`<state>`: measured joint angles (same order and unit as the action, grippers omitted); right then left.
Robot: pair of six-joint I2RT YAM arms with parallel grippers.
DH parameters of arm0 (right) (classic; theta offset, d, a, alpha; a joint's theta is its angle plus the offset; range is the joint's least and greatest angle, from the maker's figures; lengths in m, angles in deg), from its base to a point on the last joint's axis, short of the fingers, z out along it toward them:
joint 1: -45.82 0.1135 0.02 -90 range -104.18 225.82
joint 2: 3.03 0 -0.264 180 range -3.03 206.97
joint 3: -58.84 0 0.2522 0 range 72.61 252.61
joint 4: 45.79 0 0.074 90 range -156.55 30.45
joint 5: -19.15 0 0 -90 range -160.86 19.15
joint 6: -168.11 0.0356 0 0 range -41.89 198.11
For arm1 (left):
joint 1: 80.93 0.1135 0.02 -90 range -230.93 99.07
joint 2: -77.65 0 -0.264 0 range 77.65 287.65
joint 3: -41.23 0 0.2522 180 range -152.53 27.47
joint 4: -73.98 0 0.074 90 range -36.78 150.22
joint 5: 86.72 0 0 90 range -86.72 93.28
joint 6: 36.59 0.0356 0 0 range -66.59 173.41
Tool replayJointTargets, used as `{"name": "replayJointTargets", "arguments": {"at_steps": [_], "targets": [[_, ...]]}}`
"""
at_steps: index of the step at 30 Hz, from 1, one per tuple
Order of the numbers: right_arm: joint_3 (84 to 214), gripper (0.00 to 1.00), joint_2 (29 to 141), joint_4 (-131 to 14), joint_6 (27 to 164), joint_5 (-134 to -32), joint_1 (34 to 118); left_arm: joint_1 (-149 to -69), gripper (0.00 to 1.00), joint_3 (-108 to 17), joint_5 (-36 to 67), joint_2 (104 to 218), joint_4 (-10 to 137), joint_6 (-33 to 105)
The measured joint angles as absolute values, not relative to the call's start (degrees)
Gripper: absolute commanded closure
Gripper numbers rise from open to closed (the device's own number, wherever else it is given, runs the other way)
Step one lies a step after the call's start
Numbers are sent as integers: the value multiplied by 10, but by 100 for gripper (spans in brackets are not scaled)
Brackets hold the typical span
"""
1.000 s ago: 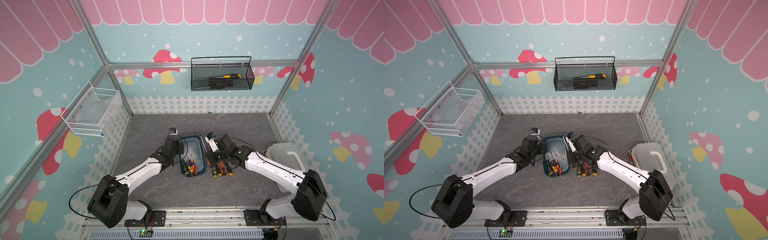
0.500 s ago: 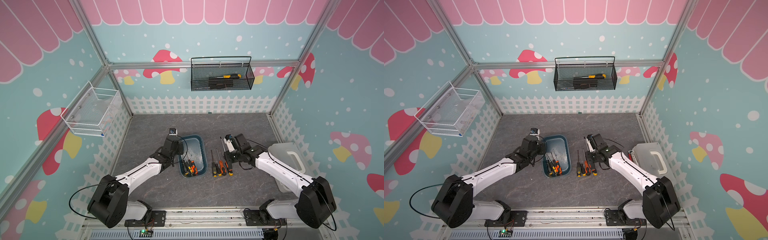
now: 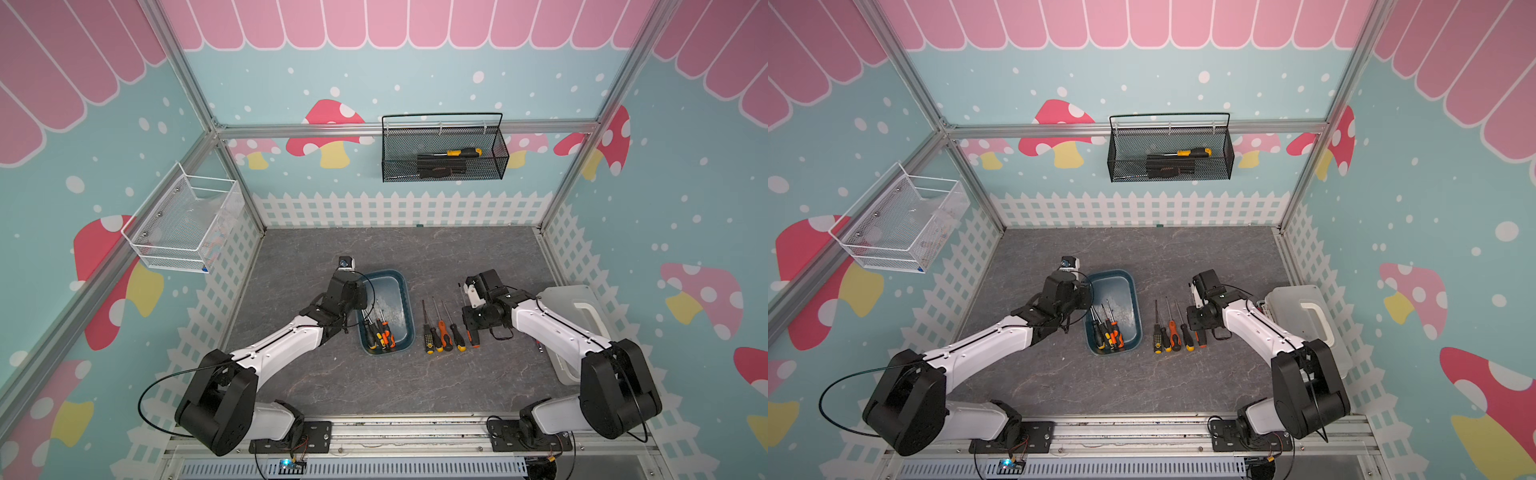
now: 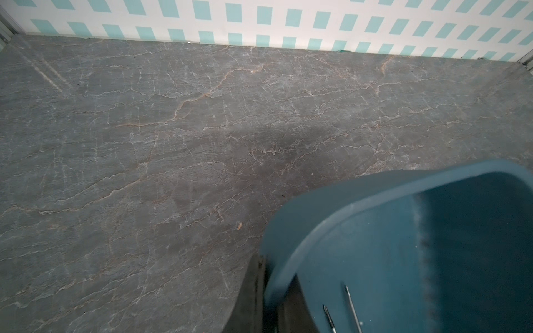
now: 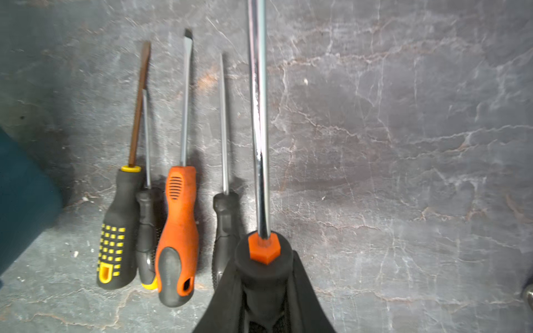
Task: Take out the screwdriver from the storage box
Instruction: Place the screwdriver at the center of the board.
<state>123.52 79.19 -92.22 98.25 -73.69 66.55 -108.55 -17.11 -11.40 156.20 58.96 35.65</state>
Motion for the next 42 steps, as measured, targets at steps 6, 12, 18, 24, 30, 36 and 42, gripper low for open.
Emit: {"name": "replayJointTargets", "arguments": {"at_steps": [6,12,18,24,30,36,42], "targets": [[1235,100,814,-909,982,-752,660,-1086,100,-170,-110,1562,592,357],[1235,100,841,-893,983,-759,653,-1086,100,-170,-110,1562,593,357],[1235,100,857,-878,983,-764,639,-1085,100,-168,-110,1562,598,356],[1233,100,874,-859,983,-771,633,-1085,100,-168,-108,1562,599,356],[1229,100,882,-844,991,-791,630,-1085,100,-168,-108,1563,599,356],[1219,100,884,-821,1003,-811,629,-1085,100,-168,-108,1563,600,356],[1202,100,884,-791,1019,-827,626,-1085,100,-168,-107,1563,600,356]]}}
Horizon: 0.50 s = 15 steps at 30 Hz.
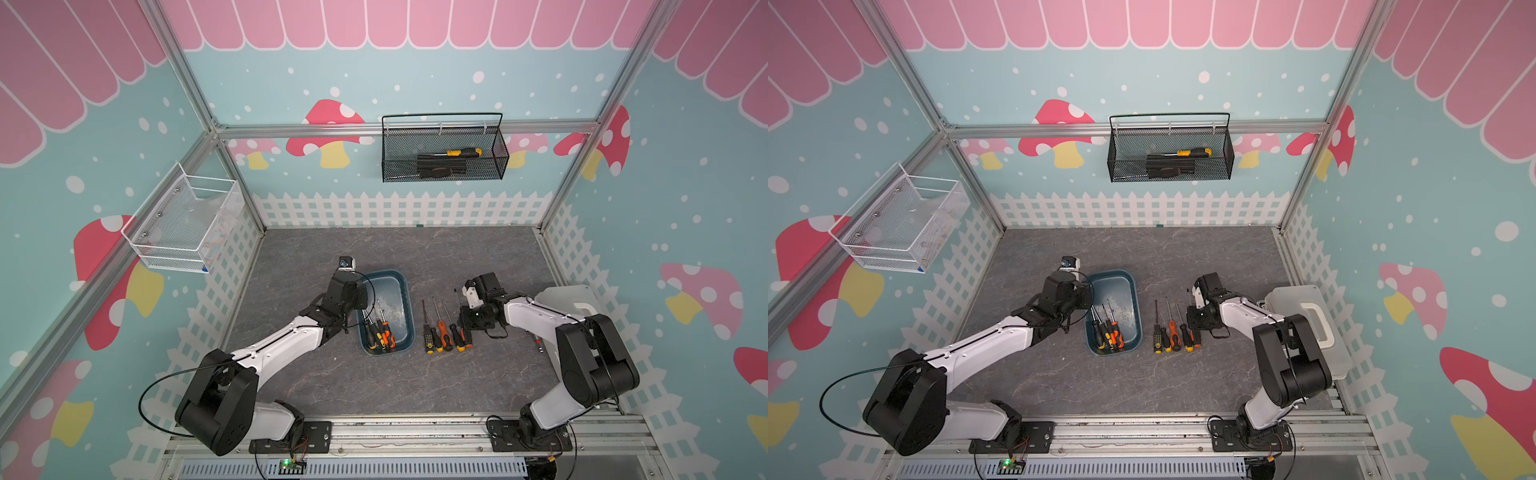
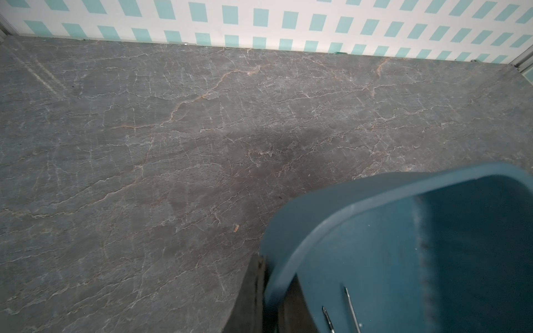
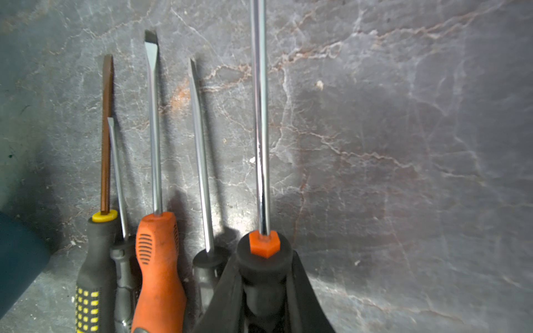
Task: Take out the screwdriver from the storage box
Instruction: Place the screwdriver at the center of the board.
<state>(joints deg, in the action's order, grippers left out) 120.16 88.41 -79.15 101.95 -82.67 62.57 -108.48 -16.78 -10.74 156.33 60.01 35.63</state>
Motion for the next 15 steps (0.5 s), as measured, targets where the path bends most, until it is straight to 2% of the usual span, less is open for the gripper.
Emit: {"name": "replayJointTargets", "arguments": {"at_steps": [15], "targets": [[1173,100,875,-748,1048,-849,623,-1085,100,-168,-106,1563,600,356]]}}
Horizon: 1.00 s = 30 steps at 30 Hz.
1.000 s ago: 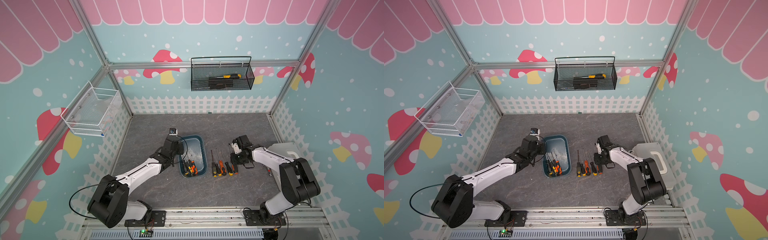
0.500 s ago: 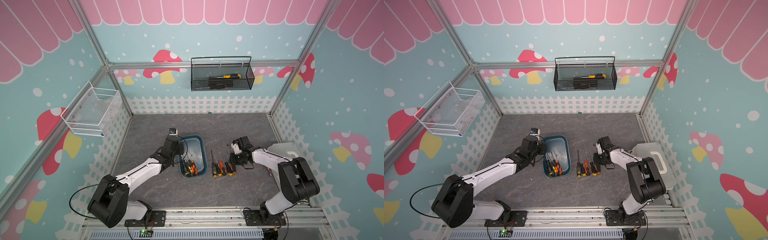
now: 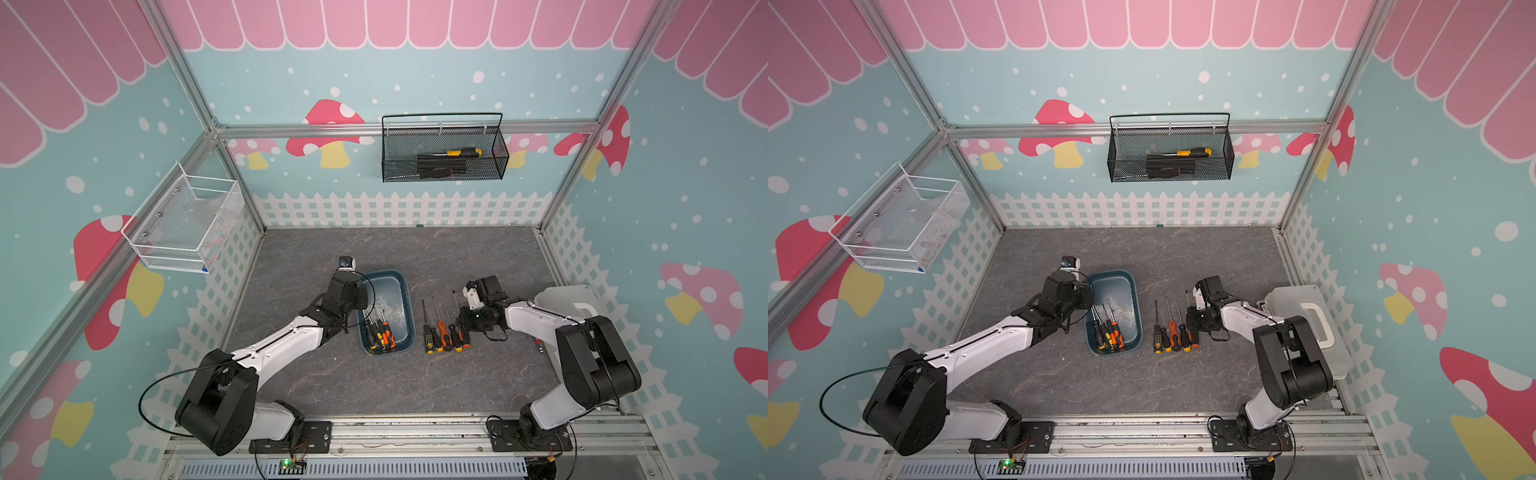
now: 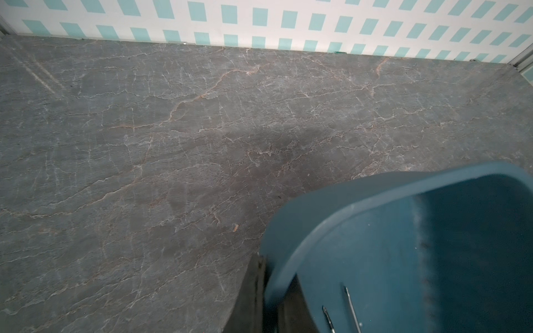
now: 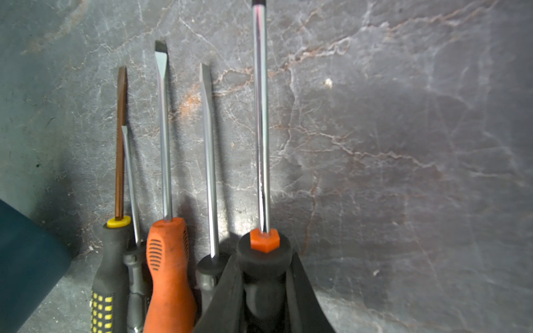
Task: Take out the screwdriver from the storage box
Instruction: Place the screwdriver at the center of the board.
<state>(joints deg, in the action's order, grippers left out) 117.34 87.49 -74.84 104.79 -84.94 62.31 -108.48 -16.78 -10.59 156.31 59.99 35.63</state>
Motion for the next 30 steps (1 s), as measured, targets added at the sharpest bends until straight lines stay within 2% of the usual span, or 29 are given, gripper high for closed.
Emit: {"name": "replayJointTargets", "arguments": {"at_steps": [3,7,13,30], "targets": [[1168,100,872,-742,1050,-850,623,-1085,100,-168,-106,1563,600,356],[1165,86,870,-739,1052,-850,623,-1085,100,-168,-106,1563,600,356],[1161,74,866,-736,1055,-849,623,-1085,100,-168,-106,1563,599,356],[1153,67,838,-762,1065,-855,624,-1085,100,-168,-106,1563,599,356]]}}
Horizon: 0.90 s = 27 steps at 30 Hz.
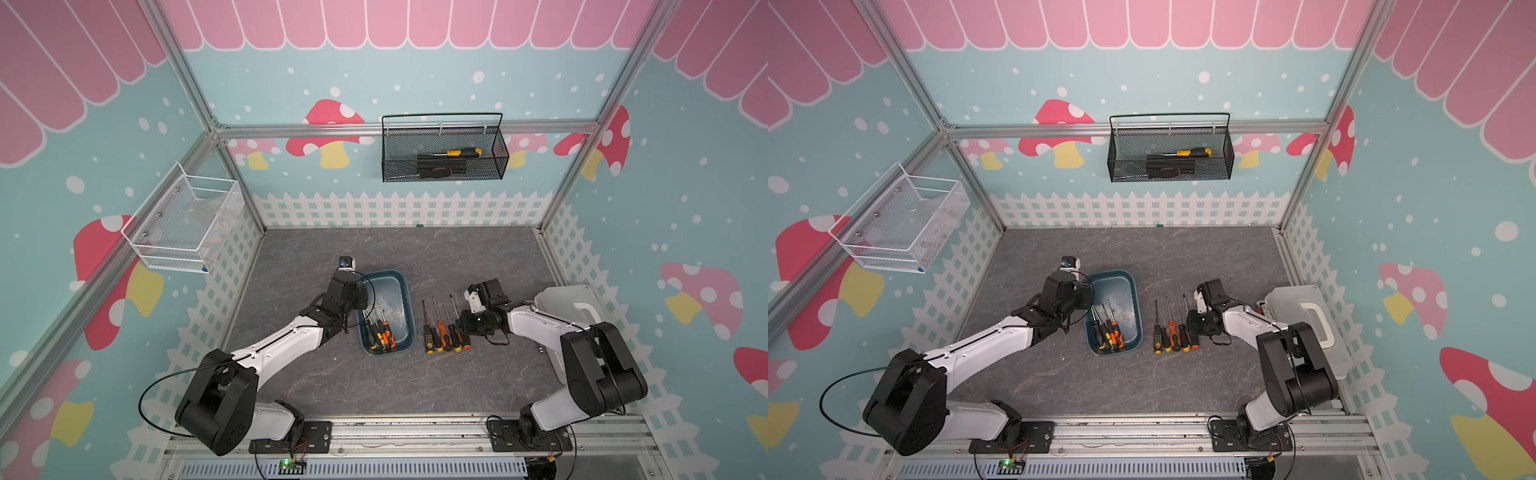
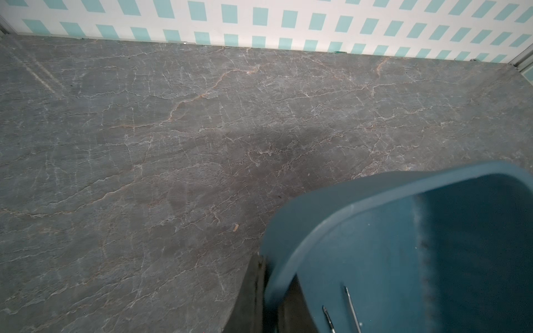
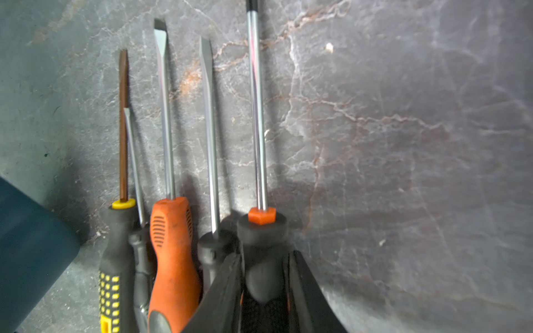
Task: Take out the screwdriver from the storage box
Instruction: Place the screwdriver at the center of the board, then pick up the screwdriver from the storage box.
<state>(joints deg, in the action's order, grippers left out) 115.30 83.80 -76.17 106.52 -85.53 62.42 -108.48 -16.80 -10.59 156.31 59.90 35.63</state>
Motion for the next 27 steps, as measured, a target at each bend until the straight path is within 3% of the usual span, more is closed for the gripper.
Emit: {"name": "replayJointTargets", "arguments": {"at_steps": [9,14,18,22,27], "targets": [[1153,61,780,-778,1076,-859,624,-1086,100,-168,-106,1563,599,356],[1155,49,725,-801,1090,-860,624,-1088,100,-168,-106,1563,599,356],[1165,46,665,-817,1112,-860,636,-1089,100,-168,-106,1563,600,356],[1204,44,628,-834,1123,-840,683,-1094,100,-168,-106,1565,600,356],[1251,41,644,-842,1123,-787,799,-1098,100,-168,-107,1566,601,354]]}}
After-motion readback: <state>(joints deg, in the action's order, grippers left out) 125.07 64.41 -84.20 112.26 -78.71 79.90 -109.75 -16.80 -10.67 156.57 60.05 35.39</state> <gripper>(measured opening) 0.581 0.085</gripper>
